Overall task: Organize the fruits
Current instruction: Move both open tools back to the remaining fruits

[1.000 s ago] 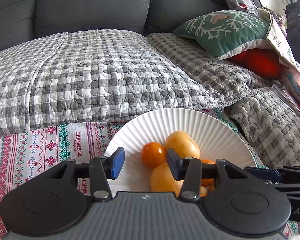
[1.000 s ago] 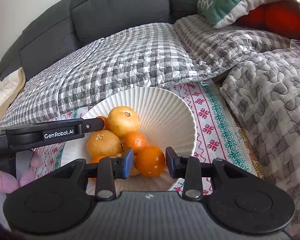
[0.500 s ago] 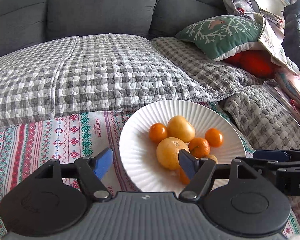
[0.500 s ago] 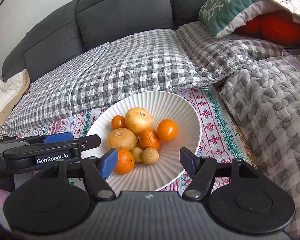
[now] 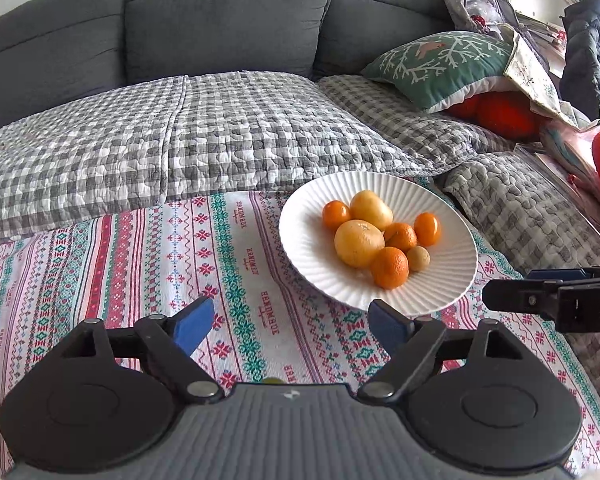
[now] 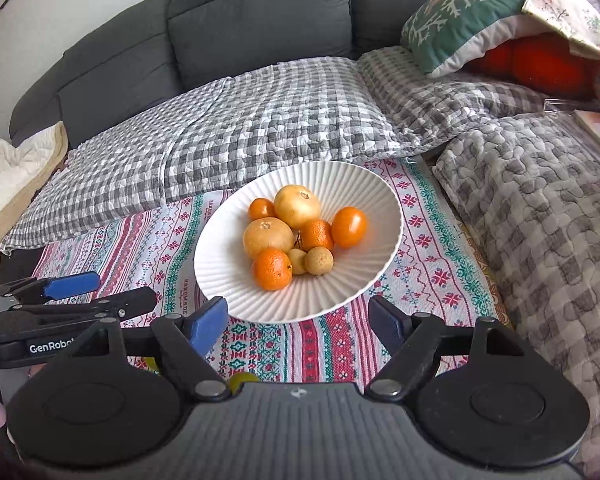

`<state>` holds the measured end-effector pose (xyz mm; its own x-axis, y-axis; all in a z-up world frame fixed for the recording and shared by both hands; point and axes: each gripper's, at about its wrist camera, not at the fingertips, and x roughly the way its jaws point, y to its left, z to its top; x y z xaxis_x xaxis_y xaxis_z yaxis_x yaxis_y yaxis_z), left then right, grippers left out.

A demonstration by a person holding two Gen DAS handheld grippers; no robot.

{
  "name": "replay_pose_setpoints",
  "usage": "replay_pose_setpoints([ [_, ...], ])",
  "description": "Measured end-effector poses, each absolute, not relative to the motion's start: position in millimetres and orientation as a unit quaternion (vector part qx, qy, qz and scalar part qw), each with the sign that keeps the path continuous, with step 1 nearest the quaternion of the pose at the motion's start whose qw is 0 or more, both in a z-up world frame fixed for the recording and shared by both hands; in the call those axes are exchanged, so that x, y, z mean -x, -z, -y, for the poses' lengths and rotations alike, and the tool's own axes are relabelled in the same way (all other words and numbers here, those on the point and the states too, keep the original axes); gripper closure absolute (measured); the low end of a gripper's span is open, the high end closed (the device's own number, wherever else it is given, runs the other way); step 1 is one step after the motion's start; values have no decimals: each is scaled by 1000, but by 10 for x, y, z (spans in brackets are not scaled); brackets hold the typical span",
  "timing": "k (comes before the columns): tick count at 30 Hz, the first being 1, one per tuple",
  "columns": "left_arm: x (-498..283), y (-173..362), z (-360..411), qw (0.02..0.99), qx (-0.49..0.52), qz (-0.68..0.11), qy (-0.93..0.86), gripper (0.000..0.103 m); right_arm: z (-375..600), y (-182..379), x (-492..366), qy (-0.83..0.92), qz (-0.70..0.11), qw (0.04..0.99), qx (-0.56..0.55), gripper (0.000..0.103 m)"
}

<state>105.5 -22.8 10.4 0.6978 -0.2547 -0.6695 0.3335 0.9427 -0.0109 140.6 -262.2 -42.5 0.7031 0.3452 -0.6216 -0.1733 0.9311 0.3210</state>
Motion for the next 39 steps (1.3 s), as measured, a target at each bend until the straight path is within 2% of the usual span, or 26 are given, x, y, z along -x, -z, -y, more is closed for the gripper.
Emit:
replay_pose_setpoints([
  [3,-930,-100,200,919,-65,-355,159,21,2612,426,-1316,-143,-360,915,-116,26],
  [10,-677,-82,86,919,-58,-356,157,6,2573,444,-1154,-143,-357,918,-101,17],
  [26,-404,258,-213,904,-124,-379,158,6,2481,593,-866,-195,-353,913,-67,6],
  [39,-196,463,-406,874,-123,-403,241,6,2326,795,-593,-255,-359,898,2,5],
])
